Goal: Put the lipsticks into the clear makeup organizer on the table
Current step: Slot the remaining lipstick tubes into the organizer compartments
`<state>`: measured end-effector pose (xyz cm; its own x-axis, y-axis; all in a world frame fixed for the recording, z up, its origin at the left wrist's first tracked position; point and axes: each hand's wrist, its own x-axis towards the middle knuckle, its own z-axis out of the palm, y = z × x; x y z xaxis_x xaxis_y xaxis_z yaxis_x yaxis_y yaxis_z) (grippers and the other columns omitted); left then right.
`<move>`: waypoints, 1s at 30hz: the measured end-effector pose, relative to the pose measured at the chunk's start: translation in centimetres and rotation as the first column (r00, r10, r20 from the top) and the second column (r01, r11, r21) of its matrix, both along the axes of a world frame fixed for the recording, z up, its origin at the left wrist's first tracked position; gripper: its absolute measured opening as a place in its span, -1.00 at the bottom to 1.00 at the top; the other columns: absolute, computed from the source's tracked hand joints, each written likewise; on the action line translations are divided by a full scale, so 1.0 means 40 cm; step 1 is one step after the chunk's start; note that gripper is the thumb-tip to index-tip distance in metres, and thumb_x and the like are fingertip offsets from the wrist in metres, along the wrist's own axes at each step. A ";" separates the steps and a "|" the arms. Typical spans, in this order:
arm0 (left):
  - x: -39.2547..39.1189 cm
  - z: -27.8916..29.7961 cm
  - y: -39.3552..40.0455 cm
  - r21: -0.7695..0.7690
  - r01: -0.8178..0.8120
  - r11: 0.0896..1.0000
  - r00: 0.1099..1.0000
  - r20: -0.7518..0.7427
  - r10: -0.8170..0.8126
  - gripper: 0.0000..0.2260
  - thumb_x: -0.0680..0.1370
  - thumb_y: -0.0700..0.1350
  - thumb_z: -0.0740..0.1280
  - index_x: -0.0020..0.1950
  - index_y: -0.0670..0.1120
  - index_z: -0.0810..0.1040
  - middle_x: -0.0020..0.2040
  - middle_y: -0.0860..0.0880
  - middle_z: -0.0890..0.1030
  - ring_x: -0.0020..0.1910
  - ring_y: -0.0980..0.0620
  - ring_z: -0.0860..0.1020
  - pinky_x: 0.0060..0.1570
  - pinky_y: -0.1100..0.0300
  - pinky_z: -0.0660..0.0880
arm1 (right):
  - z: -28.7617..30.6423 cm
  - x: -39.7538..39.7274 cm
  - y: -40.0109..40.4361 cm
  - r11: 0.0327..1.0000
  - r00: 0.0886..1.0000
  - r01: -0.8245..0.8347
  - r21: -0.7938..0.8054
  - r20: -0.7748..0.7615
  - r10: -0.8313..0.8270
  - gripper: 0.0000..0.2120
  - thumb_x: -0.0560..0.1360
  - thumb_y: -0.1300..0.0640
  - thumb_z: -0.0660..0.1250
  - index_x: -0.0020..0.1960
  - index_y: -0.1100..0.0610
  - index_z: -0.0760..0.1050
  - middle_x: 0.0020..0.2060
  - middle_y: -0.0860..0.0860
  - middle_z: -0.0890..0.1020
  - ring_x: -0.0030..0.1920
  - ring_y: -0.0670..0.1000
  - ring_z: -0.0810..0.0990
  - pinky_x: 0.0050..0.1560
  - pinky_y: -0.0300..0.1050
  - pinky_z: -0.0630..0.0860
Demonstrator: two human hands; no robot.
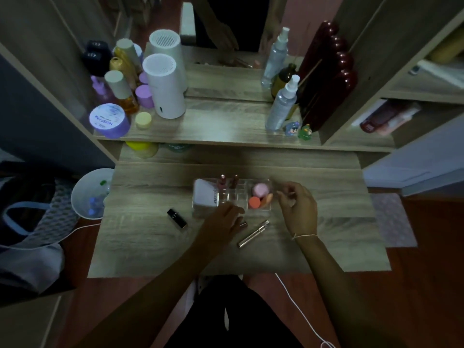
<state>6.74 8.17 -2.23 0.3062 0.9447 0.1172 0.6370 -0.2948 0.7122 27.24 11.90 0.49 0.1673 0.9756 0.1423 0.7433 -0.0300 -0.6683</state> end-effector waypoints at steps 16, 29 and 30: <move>0.143 -0.068 -0.056 -0.151 0.184 0.971 0.905 -0.361 -0.227 -0.75 0.47 -0.17 0.36 0.12 -0.22 0.50 0.09 -0.18 0.57 0.10 -0.12 0.52 0.13 0.09 0.45 | -0.115 0.071 -0.159 0.967 0.992 0.123 -0.222 -0.004 -0.127 -0.86 0.46 0.16 0.40 -0.02 0.20 0.57 -0.14 0.19 0.66 -0.13 0.20 0.61 -0.03 0.08 0.56; 0.013 -0.064 -0.073 -0.308 -0.099 0.946 0.991 -0.116 0.066 -0.78 0.50 -0.09 0.37 0.11 -0.12 0.52 0.01 -0.10 0.53 -0.02 -0.06 0.52 -0.10 0.15 0.39 | -0.167 -0.002 -0.166 0.932 0.992 -0.126 -0.339 -0.066 0.110 -0.78 0.47 0.21 0.36 0.12 0.15 0.56 -0.02 0.13 0.62 -0.06 0.12 0.61 0.05 0.05 0.58; -0.007 -0.064 -0.075 -0.313 -0.114 0.943 0.991 -0.103 0.085 -0.78 0.49 -0.05 0.39 0.09 -0.09 0.52 -0.01 -0.07 0.51 -0.04 -0.02 0.51 -0.12 0.16 0.39 | -0.168 -0.016 -0.162 0.921 0.983 -0.184 -0.345 -0.071 0.169 -0.74 0.46 0.22 0.36 0.16 0.13 0.54 0.01 0.13 0.60 -0.03 0.11 0.60 0.07 0.04 0.57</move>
<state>6.48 5.18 -4.80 0.2043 0.9547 -0.2162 0.7147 0.0054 0.6994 26.62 5.44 -6.23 -0.0137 0.9765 -0.2150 0.7314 -0.1368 -0.6681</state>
